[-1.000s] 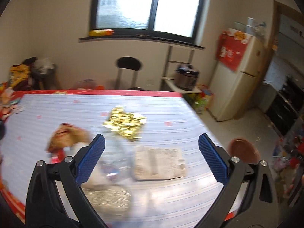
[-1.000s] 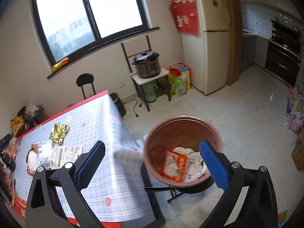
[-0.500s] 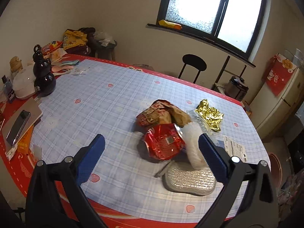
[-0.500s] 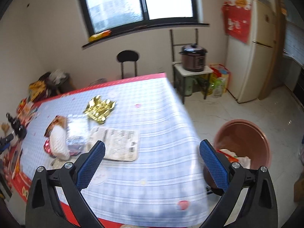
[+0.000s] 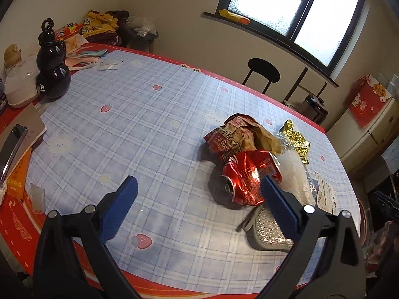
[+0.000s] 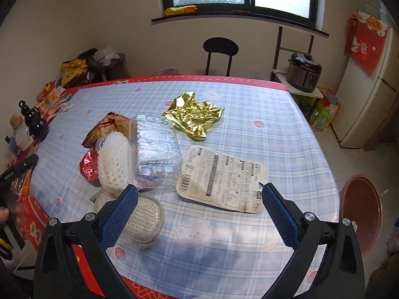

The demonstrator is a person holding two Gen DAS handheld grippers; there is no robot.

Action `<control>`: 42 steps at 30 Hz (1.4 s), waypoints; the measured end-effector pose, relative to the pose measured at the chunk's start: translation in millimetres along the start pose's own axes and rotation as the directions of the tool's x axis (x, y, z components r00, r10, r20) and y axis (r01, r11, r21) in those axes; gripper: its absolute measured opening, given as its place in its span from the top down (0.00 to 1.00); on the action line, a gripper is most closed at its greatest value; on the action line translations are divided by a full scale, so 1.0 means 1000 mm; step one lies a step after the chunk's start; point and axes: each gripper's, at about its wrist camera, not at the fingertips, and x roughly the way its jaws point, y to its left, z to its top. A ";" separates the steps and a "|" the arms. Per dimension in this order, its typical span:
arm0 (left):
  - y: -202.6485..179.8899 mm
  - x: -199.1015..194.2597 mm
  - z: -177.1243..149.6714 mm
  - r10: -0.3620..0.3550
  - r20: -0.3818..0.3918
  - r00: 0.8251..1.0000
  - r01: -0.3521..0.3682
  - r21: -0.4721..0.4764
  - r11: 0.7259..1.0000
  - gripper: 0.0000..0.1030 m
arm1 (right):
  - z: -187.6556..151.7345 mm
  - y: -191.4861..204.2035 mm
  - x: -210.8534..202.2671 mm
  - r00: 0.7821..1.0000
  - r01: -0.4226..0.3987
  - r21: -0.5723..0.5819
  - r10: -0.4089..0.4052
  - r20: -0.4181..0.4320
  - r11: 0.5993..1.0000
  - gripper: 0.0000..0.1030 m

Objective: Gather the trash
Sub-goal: 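Return to the table and grasp the white foam net with the right tool, then grasp the crushed red can with the left tool while right holds the foam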

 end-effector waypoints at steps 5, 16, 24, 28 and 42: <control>0.014 0.020 0.002 -0.026 -0.043 0.999 0.027 0.011 1.000 0.06 | 0.006 0.041 0.029 0.997 -0.053 -0.021 0.052 -0.048 0.998 0.05; 0.038 0.043 0.005 -0.089 -0.112 0.990 0.094 0.039 0.995 0.06 | 0.013 0.137 0.098 0.984 -0.130 -0.133 0.111 -0.142 0.982 0.26; 0.041 0.052 0.005 -0.133 -0.132 0.982 0.137 0.020 0.990 0.06 | 0.018 0.146 0.108 0.985 -0.100 -0.142 0.078 -0.153 0.985 0.28; 0.036 0.058 0.005 -0.156 -0.147 0.977 0.160 0.018 0.987 0.06 | 0.016 0.144 0.113 0.982 -0.097 -0.140 0.072 -0.172 0.985 0.28; 0.004 0.072 0.002 -0.270 -0.207 0.940 0.285 0.043 0.958 0.29 | 0.012 0.143 0.093 0.981 -0.154 -0.125 0.136 -0.137 0.980 0.65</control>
